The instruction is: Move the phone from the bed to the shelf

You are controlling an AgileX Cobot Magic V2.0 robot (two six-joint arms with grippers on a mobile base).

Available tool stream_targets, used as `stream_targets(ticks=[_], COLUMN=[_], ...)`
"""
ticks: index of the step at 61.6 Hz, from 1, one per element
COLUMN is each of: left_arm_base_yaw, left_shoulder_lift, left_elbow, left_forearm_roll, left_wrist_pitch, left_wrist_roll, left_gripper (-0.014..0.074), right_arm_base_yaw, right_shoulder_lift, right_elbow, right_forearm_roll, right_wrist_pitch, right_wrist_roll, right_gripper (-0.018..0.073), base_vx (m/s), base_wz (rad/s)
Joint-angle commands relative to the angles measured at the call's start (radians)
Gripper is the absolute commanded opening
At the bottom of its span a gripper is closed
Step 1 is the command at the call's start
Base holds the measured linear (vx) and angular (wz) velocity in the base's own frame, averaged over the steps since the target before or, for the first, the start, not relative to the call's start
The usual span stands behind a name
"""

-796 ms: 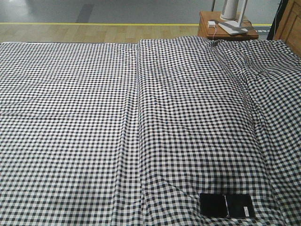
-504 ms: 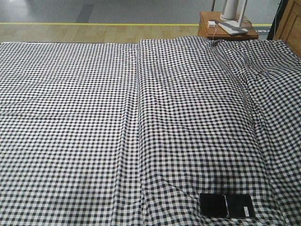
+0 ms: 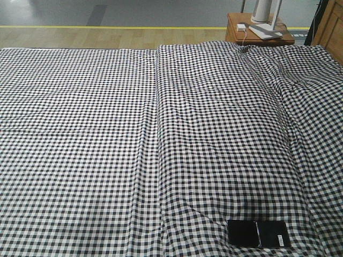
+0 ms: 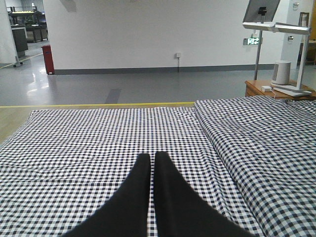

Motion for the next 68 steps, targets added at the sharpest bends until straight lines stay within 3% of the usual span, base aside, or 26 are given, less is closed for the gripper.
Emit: stream_targets(ticks=[1, 32, 46, 55, 68], left_arm_base_yaw=[-0.004, -0.004, -0.004, -0.004, -0.004], left_shoulder_lift=[-0.006, -0.006, -0.006, -0.006, -0.006], left_elbow=[-0.025, -0.025, -0.025, -0.025, -0.025], left_forearm_roll=[-0.010, -0.010, -0.010, -0.010, -0.010], left_wrist_pitch=[-0.072, -0.072, -0.072, -0.072, -0.072], left_wrist_roll=[-0.009, -0.009, -0.009, -0.009, -0.009], left_gripper=[0.0001, 0.0001, 0.0001, 0.0001, 0.0001], right_arm_base_yaw=[-0.005, -0.005, -0.005, -0.005, -0.005], right_shoulder_lift=[-0.010, -0.010, -0.010, -0.010, 0.051], right_elbow=[0.007, 0.007, -0.003, -0.096, -0.375], right_forearm_roll=[-0.008, -0.008, -0.008, -0.008, -0.008], right_wrist_pitch=[-0.075, -0.133, -0.479, -0.507, -0.478], right_wrist_roll=[-0.010, -0.010, -0.010, -0.010, -0.034], right_gripper=[-0.0005, -0.0005, -0.0005, -0.0005, -0.0005], base_vx=[0.00, 0.00, 0.00, 0.00, 0.00], base_wz=[0.00, 0.00, 0.00, 0.00, 0.00])
